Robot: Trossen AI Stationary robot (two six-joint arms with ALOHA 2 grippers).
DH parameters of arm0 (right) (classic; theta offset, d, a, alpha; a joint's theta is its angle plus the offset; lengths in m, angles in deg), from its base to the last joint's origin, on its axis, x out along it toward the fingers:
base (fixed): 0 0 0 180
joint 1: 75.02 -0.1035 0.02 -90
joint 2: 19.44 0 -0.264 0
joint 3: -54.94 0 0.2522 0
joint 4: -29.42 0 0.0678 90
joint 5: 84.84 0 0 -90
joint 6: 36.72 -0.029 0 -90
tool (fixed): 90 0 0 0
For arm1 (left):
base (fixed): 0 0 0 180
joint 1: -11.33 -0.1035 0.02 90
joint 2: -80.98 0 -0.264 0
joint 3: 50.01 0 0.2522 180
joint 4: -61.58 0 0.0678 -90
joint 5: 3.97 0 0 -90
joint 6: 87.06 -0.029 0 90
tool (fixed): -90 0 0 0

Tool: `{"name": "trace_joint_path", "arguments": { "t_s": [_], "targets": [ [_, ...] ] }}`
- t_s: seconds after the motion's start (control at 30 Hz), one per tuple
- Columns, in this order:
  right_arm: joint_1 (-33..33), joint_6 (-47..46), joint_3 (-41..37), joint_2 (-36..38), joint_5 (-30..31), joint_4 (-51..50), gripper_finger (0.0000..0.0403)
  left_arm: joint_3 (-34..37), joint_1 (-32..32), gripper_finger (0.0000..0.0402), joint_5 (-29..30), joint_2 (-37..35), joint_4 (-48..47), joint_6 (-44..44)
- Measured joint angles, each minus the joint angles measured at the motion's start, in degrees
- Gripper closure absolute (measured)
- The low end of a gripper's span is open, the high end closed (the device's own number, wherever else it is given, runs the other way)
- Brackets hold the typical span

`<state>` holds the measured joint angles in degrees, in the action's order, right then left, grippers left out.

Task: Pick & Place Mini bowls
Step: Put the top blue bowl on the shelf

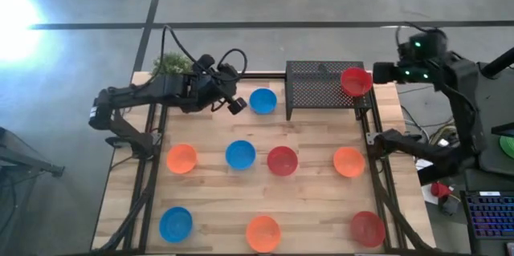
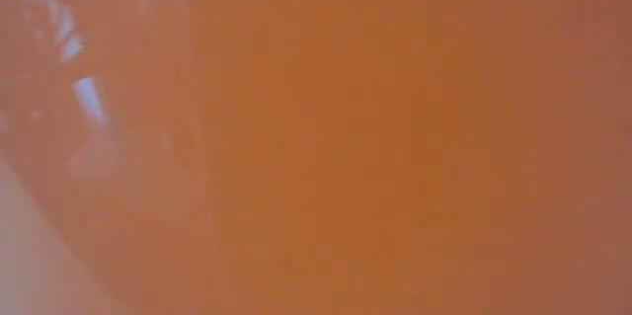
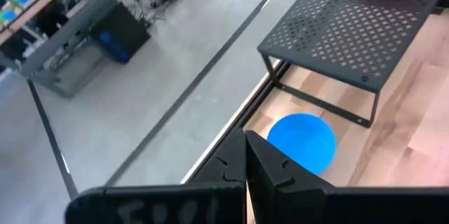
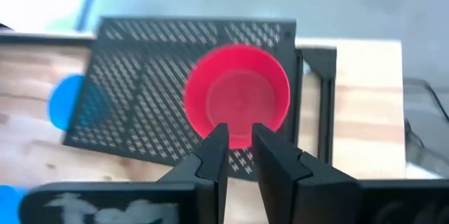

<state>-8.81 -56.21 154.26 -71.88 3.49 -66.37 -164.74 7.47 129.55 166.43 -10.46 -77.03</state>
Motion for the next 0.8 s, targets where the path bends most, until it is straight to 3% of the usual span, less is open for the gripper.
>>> {"name": "trace_joint_path", "arguments": {
  "t_s": [0.27, 0.57, 0.8],
  "targets": [
    [-2.0, 0.1, -0.2, 6.6, -0.2, 2.9, 0.0384, 0.0, -2.0, 0.0401, -1.4, -0.2, -3.3, 5.4],
    [-2.4, 2.8, -1.5, 10.7, -3.3, 4.9, 0.0394, 0.0, -7.8, 0.0401, -12.4, -0.1, -4.5, 13.5],
    [-2.4, 4.3, -1.8, 12.4, -3.4, 5.0, 0.0394, 0.0, -9.8, 0.0401, -15.6, -0.1, -4.5, 14.3]
  ]
}}
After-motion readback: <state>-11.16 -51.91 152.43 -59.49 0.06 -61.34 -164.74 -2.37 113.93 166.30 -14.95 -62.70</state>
